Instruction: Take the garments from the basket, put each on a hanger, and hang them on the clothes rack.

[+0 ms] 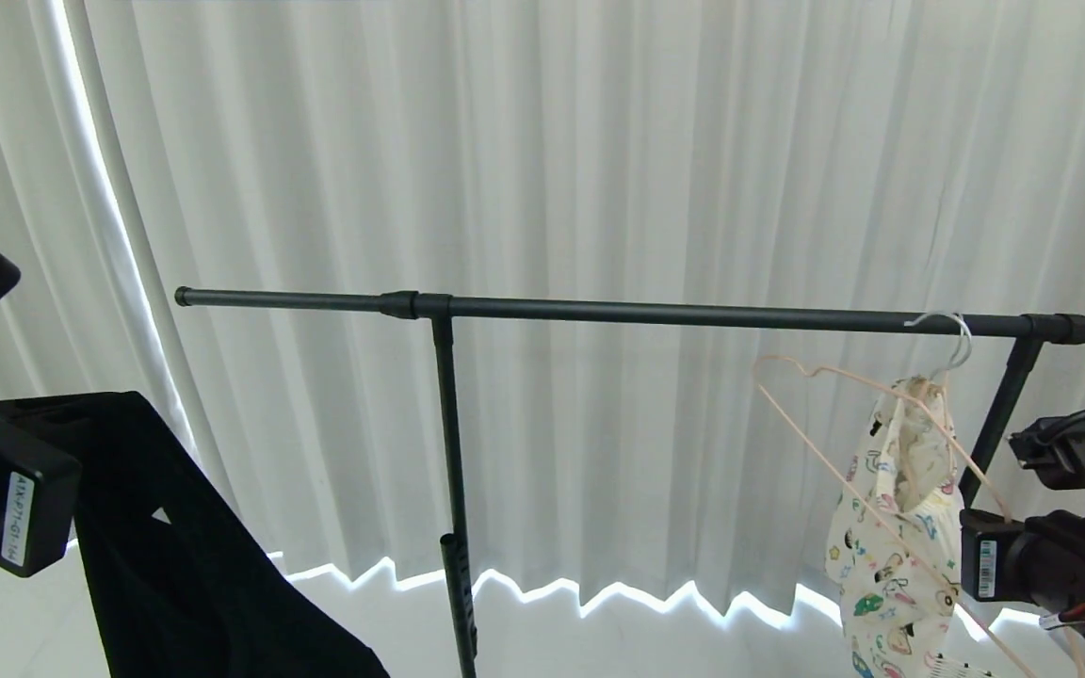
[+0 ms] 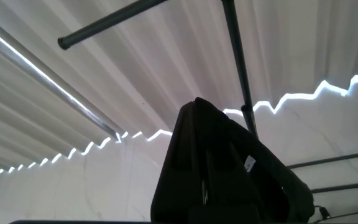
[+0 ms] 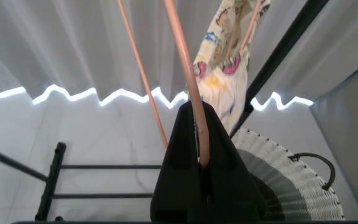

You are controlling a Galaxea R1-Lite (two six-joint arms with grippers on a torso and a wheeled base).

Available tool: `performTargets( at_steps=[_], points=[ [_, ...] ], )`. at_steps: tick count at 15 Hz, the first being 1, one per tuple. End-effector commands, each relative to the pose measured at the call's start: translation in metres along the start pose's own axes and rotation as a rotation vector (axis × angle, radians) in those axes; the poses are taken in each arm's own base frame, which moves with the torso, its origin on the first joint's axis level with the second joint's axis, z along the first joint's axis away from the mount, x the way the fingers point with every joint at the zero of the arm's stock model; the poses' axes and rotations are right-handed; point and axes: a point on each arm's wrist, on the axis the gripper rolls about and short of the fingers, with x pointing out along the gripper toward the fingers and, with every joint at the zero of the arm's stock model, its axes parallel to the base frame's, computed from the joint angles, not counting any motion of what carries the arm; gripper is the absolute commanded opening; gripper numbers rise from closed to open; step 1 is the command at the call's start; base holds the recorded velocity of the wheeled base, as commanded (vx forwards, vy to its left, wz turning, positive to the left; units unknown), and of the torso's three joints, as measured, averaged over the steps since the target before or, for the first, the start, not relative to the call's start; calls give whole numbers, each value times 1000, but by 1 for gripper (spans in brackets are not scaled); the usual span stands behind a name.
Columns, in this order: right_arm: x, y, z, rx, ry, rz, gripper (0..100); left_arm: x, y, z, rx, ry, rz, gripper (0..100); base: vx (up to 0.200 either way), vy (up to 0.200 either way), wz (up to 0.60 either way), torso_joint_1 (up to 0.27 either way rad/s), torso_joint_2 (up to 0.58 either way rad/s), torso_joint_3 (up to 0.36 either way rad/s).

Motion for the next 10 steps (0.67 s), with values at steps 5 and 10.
performTargets(
  at_steps=[5,10],
  points=[
    [-17,-1,14,-4,-26,130,0,2,-4,-4,15,16,-19,0,-200,0,0,2,3,0],
    [-60,-9,50,-27,101,370,0,4,-7,-8,22,25,-29,0,-200,0,0,2,2,5]
  ],
)
